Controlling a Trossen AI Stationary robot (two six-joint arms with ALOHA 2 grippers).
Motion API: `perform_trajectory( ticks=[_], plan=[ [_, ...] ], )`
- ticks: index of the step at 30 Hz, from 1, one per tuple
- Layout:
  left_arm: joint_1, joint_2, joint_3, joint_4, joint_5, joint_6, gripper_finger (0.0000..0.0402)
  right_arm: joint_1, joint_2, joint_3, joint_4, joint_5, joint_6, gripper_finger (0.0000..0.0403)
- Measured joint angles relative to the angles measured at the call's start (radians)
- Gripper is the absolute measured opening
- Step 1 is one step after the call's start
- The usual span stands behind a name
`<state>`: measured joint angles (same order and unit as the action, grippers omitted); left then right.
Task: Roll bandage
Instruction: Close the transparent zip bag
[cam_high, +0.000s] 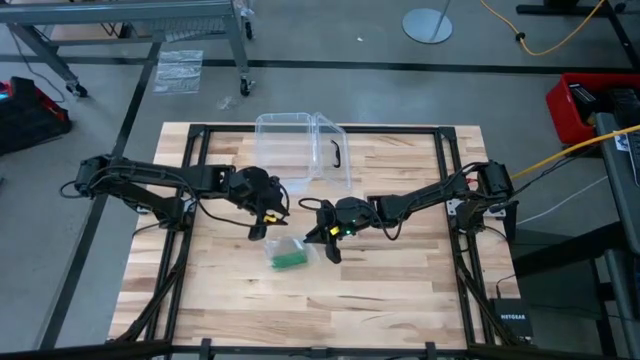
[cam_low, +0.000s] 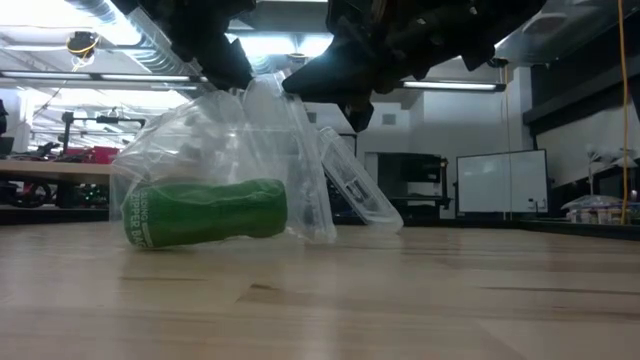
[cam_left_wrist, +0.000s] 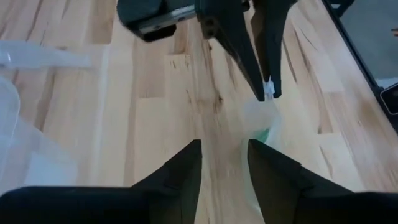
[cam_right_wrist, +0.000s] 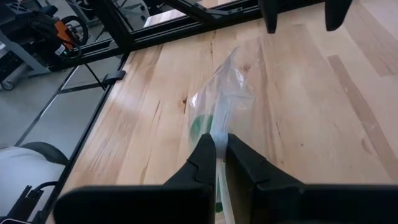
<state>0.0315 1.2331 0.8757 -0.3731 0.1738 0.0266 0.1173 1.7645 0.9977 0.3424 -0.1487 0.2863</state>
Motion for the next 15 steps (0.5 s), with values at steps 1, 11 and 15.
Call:
perform_trajectory(
  ticks=[1, 11, 15],
  plan=[
    [0.000, 0.000, 0.000, -0.005, 0.000, -0.018, 0.0121, 0.000, 0.000, 0.000, 0.000, 0.000, 0.000, 0.0018],
    [-0.002, 0.000, 0.000, -0.009, 0.002, -0.136, 0.0107, 0.000, 0.000, 0.000, -0.002, 0.000, 0.000, 0.0019],
    [-0.012, 0.000, 0.000, -0.009, 0.002, -0.206, 0.0100, 0.000, 0.000, 0.000, -0.002, 0.000, 0.000, 0.0019]
  ],
)
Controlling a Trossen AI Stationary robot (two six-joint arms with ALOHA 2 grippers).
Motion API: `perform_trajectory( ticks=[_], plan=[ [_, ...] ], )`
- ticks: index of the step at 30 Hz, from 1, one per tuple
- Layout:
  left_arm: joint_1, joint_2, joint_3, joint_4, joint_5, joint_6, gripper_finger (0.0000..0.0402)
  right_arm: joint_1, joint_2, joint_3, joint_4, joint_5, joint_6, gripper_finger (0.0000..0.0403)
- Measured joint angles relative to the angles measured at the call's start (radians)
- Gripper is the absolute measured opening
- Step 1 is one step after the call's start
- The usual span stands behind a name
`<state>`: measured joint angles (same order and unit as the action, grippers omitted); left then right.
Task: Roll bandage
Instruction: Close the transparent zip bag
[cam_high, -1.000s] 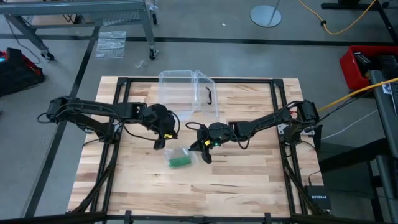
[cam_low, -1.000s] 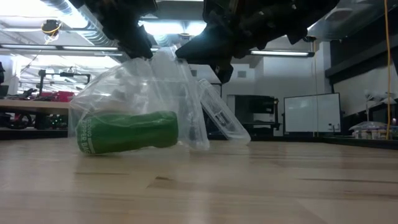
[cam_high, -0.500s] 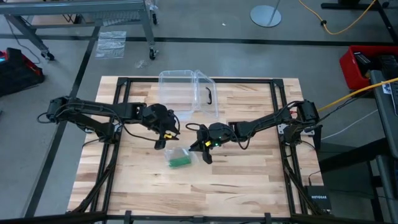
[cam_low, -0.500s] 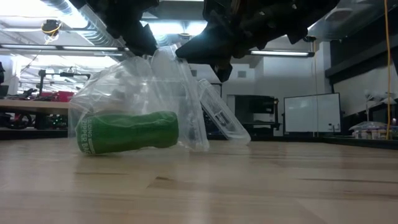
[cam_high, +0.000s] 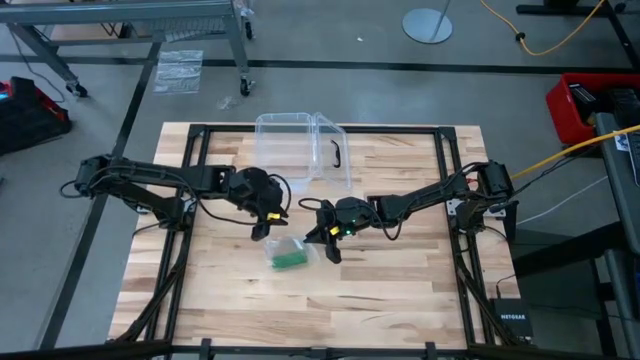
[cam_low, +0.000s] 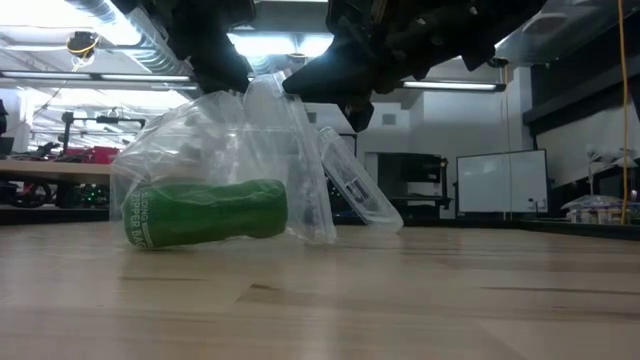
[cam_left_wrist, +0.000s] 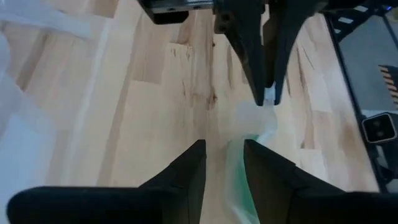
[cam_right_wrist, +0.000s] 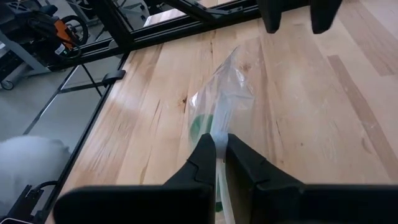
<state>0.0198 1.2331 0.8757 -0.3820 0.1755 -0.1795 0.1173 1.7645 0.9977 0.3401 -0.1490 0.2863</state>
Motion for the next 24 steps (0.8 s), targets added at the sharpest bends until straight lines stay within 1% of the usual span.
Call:
perform_trajectory(
  ticks=[5, 10, 15, 18, 21, 24],
  plan=[
    [-0.023, 0.000, 0.000, 0.000, 0.000, 0.001, 0.0093, 0.000, 0.000, 0.000, 0.000, 0.000, 0.000, 0.0019],
    [-0.041, 0.000, 0.000, 0.001, 0.000, 0.054, 0.0094, 0.000, 0.000, 0.000, 0.001, 0.000, 0.000, 0.0019],
    [-0.053, 0.000, 0.000, 0.000, 0.000, 0.053, 0.0094, 0.000, 0.000, 0.000, 0.002, 0.000, 0.000, 0.0019],
    [-0.053, 0.000, 0.000, 0.001, 0.000, 0.094, 0.0095, 0.000, 0.000, 0.000, 0.003, 0.000, 0.000, 0.0019],
    [-0.053, 0.000, 0.000, 0.017, 0.000, 0.131, 0.0095, 0.000, 0.000, 0.000, 0.006, 0.000, -0.004, 0.0019],
    [-0.053, 0.000, 0.000, 0.047, -0.001, 0.123, 0.0095, 0.000, 0.000, 0.000, 0.024, 0.000, -0.014, 0.0019]
  ],
)
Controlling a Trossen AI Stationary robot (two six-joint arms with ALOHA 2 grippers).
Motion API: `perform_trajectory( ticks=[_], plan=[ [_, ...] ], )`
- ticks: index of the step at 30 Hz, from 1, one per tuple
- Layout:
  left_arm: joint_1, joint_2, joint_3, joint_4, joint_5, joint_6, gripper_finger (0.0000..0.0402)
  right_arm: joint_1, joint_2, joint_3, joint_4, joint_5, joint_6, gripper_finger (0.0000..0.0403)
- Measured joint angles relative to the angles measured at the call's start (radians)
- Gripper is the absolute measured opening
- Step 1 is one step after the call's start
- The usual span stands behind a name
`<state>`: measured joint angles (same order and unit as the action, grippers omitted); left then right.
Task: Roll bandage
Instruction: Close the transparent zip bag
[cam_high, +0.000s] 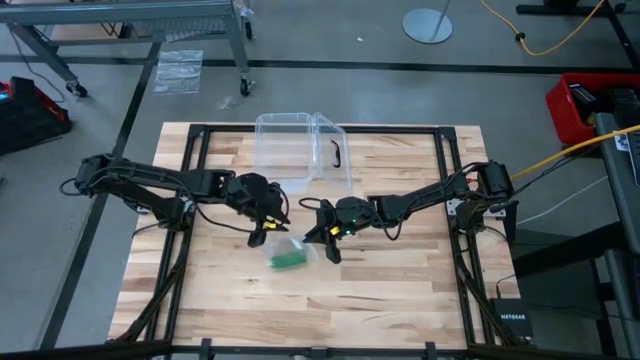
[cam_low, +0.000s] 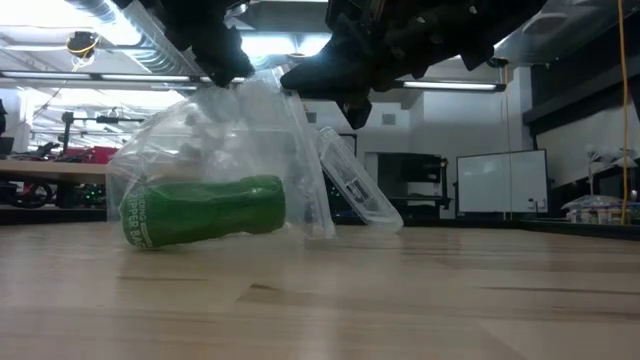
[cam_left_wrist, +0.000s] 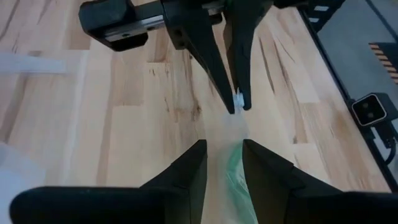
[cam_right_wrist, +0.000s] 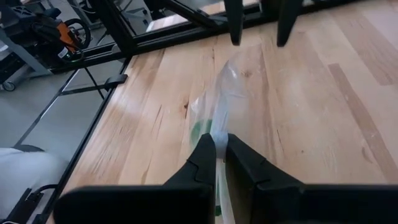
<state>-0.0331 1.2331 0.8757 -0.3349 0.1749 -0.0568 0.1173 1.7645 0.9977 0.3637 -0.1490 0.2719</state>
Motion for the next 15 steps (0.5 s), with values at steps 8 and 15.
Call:
perform_trajectory(
  ticks=[8, 15],
  plan=[
    [0.000, 0.045, 0.000, 0.054, 0.006, -0.007, 0.0095, 0.000, 0.000, 0.000, 0.083, -0.017, -0.050, 0.0019],
    [0.000, 0.099, 0.000, 0.076, 0.061, -0.021, 0.0095, 0.000, 0.000, 0.000, 0.063, 0.011, -0.069, 0.0019]
  ],
)
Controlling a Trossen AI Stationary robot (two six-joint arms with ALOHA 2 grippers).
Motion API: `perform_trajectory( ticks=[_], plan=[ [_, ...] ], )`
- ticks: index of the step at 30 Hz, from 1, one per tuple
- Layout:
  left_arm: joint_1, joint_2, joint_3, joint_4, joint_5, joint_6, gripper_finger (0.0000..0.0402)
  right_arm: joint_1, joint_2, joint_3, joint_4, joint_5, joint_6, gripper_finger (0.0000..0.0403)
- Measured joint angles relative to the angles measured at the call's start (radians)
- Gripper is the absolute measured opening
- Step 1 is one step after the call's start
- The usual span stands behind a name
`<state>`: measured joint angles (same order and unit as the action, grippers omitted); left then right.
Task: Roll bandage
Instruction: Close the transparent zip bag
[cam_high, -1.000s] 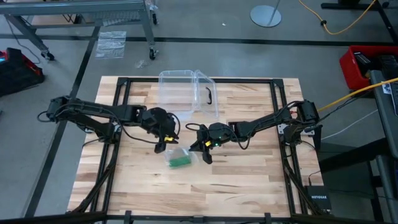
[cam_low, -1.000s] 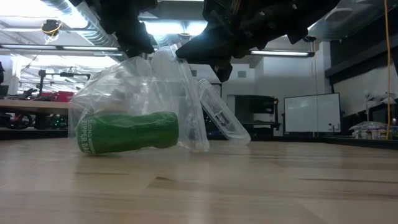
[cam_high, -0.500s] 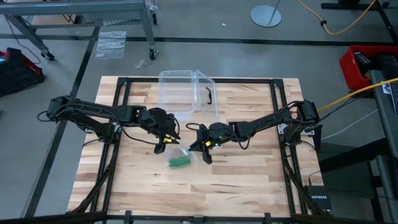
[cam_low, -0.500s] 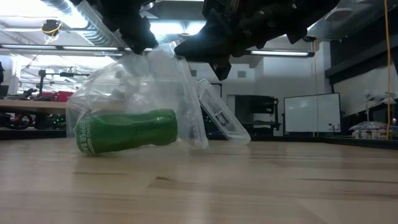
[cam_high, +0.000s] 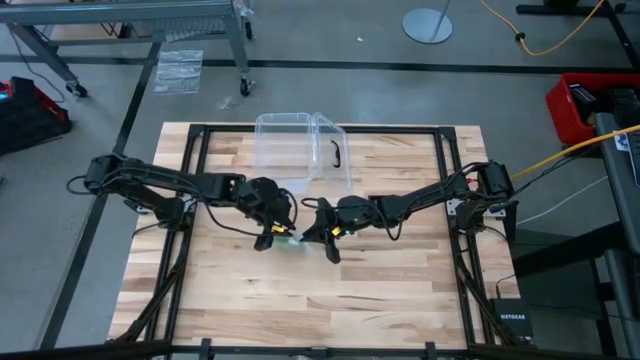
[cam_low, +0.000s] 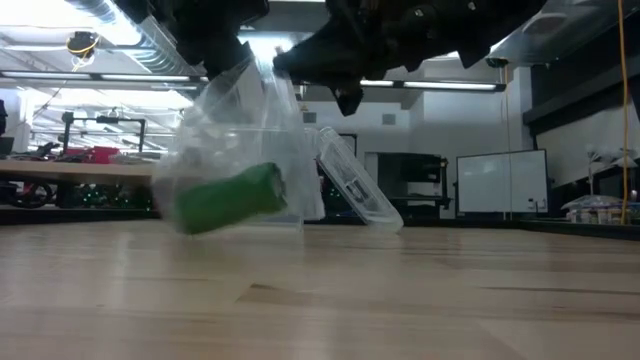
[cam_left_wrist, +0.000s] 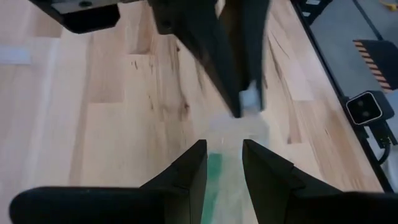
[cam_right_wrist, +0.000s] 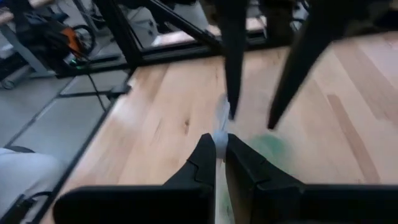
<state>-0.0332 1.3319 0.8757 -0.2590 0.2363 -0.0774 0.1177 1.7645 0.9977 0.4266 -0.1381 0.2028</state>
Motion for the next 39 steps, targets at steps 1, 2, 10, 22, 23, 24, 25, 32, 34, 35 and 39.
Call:
perform_trajectory(
  ticks=[1, 2, 10, 22, 23, 24, 25, 32, 34, 35, 39],
  plan=[
    [0.002, 0.000, 0.000, 0.000, 0.000, -0.002, 0.0095, 0.000, 0.000, 0.000, -0.017, 0.006, 0.000, 0.0019],
    [0.006, -0.002, 0.000, -0.001, 0.000, -0.001, 0.0095, 0.000, 0.000, 0.000, -0.042, 0.007, 0.000, 0.0019],
    [0.037, -0.015, 0.000, 0.018, -0.008, -0.020, 0.0095, 0.000, 0.001, 0.000, -0.154, 0.012, 0.032, 0.0019],
    [-0.020, -0.009, 0.000, 0.077, -0.001, -0.102, 0.0095, 0.000, 0.001, 0.000, -0.101, 0.086, 0.028, 0.0019],
    [-0.020, -0.006, 0.000, 0.080, 0.000, -0.102, 0.0095, 0.000, 0.001, 0.000, -0.089, 0.086, 0.027, 0.0019],
    [-0.021, -0.004, 0.000, 0.088, 0.000, -0.102, 0.0095, 0.000, 0.001, 0.000, -0.077, 0.086, 0.027, 0.0019],
    [-0.021, -0.003, 0.000, 0.088, -0.001, -0.103, 0.0095, 0.000, 0.001, 0.000, -0.066, 0.082, 0.025, 0.0019],
    [-0.019, -0.003, 0.000, 0.088, -0.019, -0.104, 0.0095, 0.000, 0.001, 0.000, -0.044, 0.027, 0.025, 0.0019],
    [-0.019, -0.003, 0.000, 0.089, -0.020, -0.102, 0.0095, 0.000, 0.001, 0.000, -0.037, 0.015, 0.026, 0.0019],
    [-0.019, -0.003, 0.000, 0.091, -0.022, -0.099, 0.0095, 0.000, 0.001, 0.000, -0.035, 0.014, 0.026, 0.0019],
    [-0.019, -0.002, 0.000, 0.111, -0.022, -0.113, 0.0095, 0.000, 0.001, 0.000, -0.035, 0.007, 0.026, 0.0019]
  ],
)
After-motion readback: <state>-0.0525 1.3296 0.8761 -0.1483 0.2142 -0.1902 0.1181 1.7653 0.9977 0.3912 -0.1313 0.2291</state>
